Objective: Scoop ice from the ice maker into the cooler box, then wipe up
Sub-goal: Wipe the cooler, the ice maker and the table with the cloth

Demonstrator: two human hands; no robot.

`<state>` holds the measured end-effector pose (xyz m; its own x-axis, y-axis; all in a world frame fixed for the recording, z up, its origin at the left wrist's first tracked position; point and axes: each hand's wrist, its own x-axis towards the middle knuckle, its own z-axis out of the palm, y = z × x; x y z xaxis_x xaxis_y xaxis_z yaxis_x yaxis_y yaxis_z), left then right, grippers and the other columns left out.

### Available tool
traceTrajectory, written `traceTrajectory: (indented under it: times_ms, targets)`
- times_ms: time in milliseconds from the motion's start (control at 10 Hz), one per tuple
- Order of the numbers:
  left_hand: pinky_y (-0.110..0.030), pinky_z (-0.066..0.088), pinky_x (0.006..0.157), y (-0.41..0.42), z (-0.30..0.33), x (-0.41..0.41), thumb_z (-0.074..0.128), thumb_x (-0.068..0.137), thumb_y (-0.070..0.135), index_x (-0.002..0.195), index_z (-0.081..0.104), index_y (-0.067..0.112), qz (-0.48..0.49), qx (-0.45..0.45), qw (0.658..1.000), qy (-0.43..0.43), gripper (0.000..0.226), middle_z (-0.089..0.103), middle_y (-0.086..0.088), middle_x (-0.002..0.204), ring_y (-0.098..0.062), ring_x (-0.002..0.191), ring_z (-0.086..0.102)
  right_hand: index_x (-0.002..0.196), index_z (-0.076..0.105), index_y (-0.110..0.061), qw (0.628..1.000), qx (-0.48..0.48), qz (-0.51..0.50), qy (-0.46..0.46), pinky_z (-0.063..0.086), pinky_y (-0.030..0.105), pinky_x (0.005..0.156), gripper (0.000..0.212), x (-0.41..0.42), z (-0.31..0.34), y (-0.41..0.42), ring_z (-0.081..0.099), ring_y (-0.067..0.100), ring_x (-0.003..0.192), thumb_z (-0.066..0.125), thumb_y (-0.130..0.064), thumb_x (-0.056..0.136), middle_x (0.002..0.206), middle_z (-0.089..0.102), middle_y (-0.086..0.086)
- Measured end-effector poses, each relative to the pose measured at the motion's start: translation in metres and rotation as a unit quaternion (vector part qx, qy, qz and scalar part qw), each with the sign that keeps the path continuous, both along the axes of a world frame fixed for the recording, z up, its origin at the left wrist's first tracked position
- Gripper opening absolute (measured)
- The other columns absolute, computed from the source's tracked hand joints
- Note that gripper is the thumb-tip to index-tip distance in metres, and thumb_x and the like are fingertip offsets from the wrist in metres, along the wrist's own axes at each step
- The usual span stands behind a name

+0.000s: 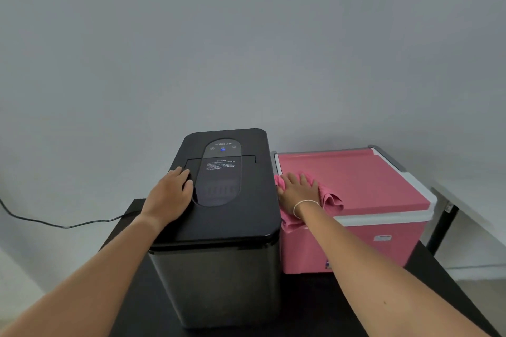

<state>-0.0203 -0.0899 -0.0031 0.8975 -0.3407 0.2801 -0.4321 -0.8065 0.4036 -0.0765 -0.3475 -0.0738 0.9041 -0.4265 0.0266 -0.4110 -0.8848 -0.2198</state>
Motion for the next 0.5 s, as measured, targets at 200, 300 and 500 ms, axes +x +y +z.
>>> traceTrajectory:
  times_ms: [200,300,500]
  targets:
    - [-0.029,0.03,0.093,0.0,-0.005,0.001,0.039,0.097,0.015,0.116,0.055,-0.004,0.004,-0.009,1.0,-0.022,0.031,0.052,-0.019,0.127,-0.029,0.12,0.044,0.144,0.035,-0.016,0.998,0.05,-0.007,-0.026,0.01,0.046,0.118,0.053,0.012,0.007,-0.007,0.017,0.025,0.145,0.012,-0.039,0.101,0.154,0.029,0.006]
    - [-0.03,0.031,0.092,-0.001,-0.005,0.001,0.04,0.096,0.015,0.115,0.056,-0.004,0.005,-0.01,1.0,-0.027,0.031,0.053,-0.019,0.126,-0.029,0.119,0.045,0.125,0.056,-0.003,0.984,0.162,-0.038,-0.071,0.027,0.044,0.113,0.067,0.014,0.021,-0.01,0.044,0.031,0.13,0.008,-0.043,0.101,0.136,0.051,0.02]
    - [-0.03,0.032,0.091,0.0,-0.004,0.0,0.039,0.096,0.014,0.113,0.056,-0.004,0.008,-0.016,1.0,-0.026,0.03,0.053,-0.019,0.125,-0.028,0.117,0.046,0.122,0.055,0.004,0.96,0.256,-0.037,-0.102,0.04,0.033,0.094,0.035,-0.008,0.054,-0.002,0.052,0.038,0.119,0.036,-0.014,0.099,0.124,0.056,0.026]
